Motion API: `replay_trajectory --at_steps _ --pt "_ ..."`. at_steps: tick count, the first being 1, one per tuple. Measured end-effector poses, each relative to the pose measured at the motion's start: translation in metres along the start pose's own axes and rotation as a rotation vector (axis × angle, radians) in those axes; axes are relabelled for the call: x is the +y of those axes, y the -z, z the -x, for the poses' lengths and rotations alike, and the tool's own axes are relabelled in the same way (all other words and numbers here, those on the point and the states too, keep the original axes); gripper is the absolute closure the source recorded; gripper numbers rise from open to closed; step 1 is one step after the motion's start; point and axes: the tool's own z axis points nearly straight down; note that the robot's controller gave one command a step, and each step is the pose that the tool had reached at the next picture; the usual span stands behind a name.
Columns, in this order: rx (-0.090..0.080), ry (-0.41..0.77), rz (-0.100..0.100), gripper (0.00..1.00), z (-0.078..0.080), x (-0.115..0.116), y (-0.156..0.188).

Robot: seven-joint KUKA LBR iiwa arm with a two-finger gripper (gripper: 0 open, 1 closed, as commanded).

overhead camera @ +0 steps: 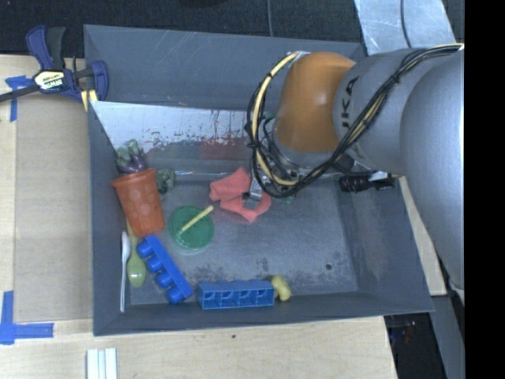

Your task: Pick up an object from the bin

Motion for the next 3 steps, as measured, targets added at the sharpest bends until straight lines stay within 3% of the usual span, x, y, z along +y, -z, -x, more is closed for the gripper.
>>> replay_trajectory --at_steps 3 --pt "-0.009 0.002 0.004 1.00 0.004 0.001 0.090"
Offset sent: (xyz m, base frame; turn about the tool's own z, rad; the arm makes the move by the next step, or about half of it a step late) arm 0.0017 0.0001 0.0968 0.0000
